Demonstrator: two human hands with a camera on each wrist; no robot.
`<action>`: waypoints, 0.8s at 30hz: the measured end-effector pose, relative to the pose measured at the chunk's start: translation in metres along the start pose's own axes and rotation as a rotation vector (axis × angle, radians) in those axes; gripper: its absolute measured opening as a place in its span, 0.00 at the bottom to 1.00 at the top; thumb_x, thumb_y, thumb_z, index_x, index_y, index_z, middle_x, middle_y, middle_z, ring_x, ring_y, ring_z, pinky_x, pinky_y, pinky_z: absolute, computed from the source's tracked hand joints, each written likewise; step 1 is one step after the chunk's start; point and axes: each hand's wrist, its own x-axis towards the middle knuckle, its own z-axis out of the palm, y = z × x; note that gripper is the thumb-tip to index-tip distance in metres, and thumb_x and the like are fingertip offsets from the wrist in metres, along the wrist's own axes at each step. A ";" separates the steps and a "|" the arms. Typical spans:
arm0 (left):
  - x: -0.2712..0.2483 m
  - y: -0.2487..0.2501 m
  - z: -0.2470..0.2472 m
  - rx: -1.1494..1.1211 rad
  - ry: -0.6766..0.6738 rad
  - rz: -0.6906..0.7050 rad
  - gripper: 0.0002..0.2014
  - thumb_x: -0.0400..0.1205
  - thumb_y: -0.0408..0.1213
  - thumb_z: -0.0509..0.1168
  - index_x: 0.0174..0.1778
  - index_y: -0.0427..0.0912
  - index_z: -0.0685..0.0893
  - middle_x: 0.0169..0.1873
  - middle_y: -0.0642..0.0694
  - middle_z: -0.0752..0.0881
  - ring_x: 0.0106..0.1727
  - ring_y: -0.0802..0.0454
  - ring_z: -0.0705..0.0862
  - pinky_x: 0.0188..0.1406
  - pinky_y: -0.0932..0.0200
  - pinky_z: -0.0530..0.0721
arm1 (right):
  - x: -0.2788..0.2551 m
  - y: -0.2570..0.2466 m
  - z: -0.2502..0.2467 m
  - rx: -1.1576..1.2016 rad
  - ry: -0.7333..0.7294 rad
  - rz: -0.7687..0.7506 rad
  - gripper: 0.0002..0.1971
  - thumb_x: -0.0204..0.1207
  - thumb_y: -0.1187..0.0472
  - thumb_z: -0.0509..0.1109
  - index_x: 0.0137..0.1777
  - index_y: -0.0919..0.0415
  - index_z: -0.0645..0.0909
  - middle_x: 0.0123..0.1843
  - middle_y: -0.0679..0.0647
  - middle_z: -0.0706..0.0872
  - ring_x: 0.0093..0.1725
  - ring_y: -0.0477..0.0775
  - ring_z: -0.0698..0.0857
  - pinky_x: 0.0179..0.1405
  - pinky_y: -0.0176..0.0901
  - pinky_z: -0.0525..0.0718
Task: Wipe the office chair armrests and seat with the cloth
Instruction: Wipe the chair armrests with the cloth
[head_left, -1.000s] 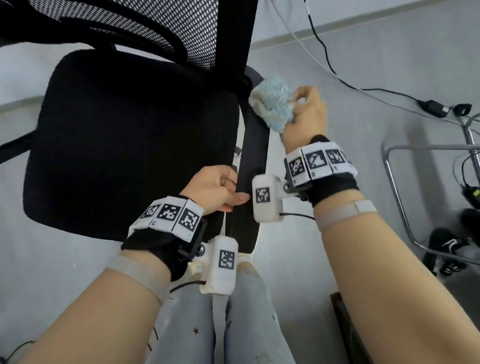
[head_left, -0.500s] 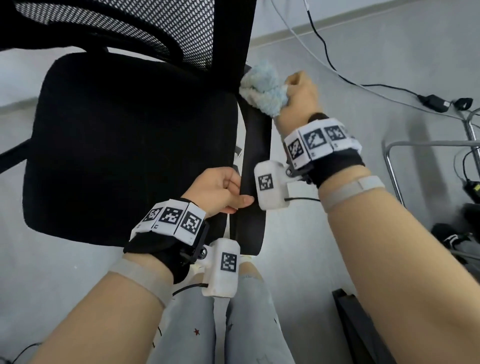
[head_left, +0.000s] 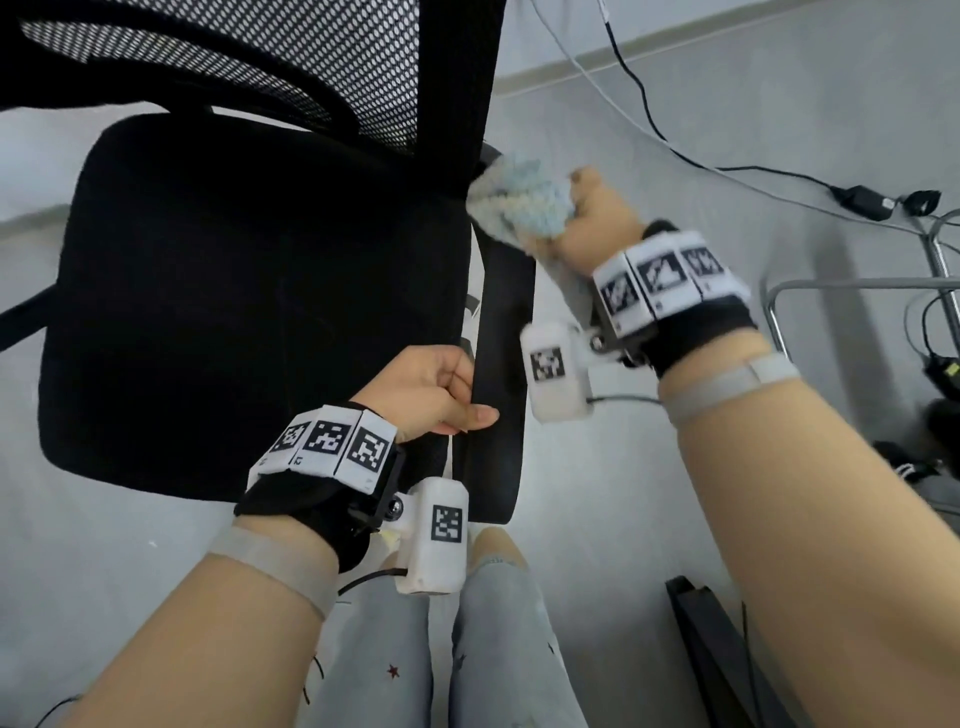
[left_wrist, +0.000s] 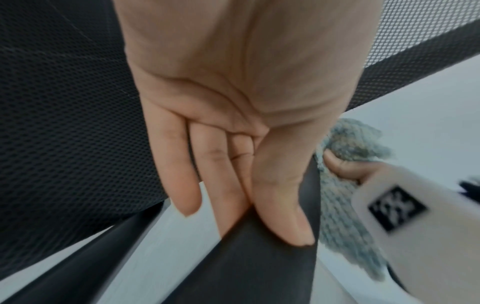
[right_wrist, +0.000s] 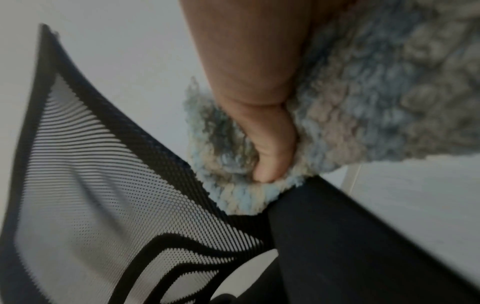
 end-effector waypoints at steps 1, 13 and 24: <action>0.000 0.000 0.000 -0.002 0.007 0.006 0.13 0.69 0.24 0.73 0.29 0.43 0.76 0.25 0.49 0.79 0.28 0.59 0.81 0.38 0.63 0.87 | 0.013 -0.004 -0.003 -0.008 -0.003 0.040 0.14 0.71 0.57 0.72 0.48 0.68 0.78 0.48 0.63 0.84 0.48 0.60 0.84 0.39 0.37 0.76; 0.009 0.009 0.008 -0.206 0.201 0.108 0.10 0.72 0.27 0.72 0.38 0.49 0.84 0.25 0.56 0.83 0.28 0.67 0.86 0.29 0.72 0.84 | -0.067 0.004 0.020 0.178 -0.016 0.013 0.23 0.72 0.66 0.71 0.28 0.49 0.60 0.57 0.76 0.78 0.55 0.72 0.80 0.54 0.57 0.79; -0.006 -0.030 0.023 -0.369 0.229 0.072 0.10 0.72 0.27 0.70 0.34 0.49 0.88 0.28 0.52 0.90 0.35 0.57 0.88 0.42 0.61 0.89 | -0.047 -0.005 0.017 0.009 0.016 -0.054 0.14 0.72 0.56 0.69 0.29 0.55 0.69 0.50 0.54 0.65 0.46 0.56 0.73 0.47 0.50 0.76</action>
